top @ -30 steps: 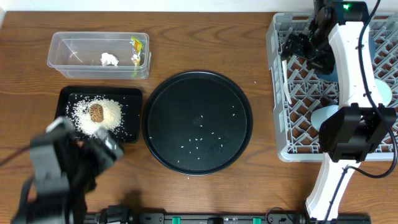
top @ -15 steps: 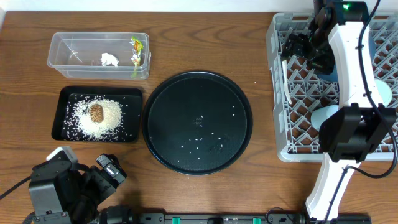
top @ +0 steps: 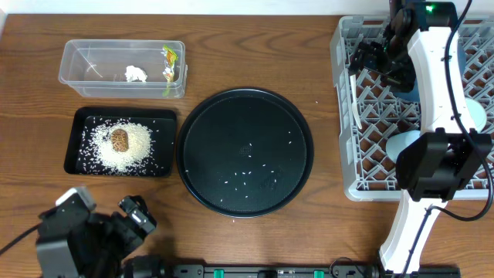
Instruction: Sort waste into correct bins and load items into the dishwasher rack
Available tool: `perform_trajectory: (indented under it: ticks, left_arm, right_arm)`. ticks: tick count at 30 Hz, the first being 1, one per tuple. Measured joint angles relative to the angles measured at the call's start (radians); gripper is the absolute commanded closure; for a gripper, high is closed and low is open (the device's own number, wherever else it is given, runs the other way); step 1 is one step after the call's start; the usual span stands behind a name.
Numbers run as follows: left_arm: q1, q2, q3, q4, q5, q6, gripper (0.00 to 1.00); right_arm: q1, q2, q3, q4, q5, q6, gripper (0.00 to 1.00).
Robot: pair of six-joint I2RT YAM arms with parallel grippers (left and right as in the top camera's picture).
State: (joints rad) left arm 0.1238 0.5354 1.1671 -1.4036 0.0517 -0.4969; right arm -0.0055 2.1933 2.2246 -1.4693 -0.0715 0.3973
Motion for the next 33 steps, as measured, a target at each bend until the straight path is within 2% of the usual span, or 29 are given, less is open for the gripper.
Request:
perform_trajectory:
  ticks: [4,9,18,25,33]
  left_arm:
    - [-0.058,-0.083,-0.012,0.024,-0.019,0.0,0.02]
    - [-0.114,-0.218,-0.124,0.177,-0.038,0.006,0.02]
    - [-0.151,-0.467,-0.574,0.607,-0.049,0.034,0.02]
    - [-0.154,-0.52,-0.852,0.901,-0.011,0.034,0.02]
    - [-0.154,-0.525,-1.036,1.122,0.0,0.053,0.02]
  right_arm:
    - [0.0,0.0,0.0,0.0,0.0,0.0,0.01]
    - [0.0,0.0,0.0,0.0,0.0,0.0,0.01]
    - [0.0,0.0,0.0,0.0,0.0,0.0,0.01]
    - [0.0,0.0,0.0,0.0,0.0,0.0,0.01]
    - [0.0,0.0,0.0,0.0,0.0,0.0,0.01]
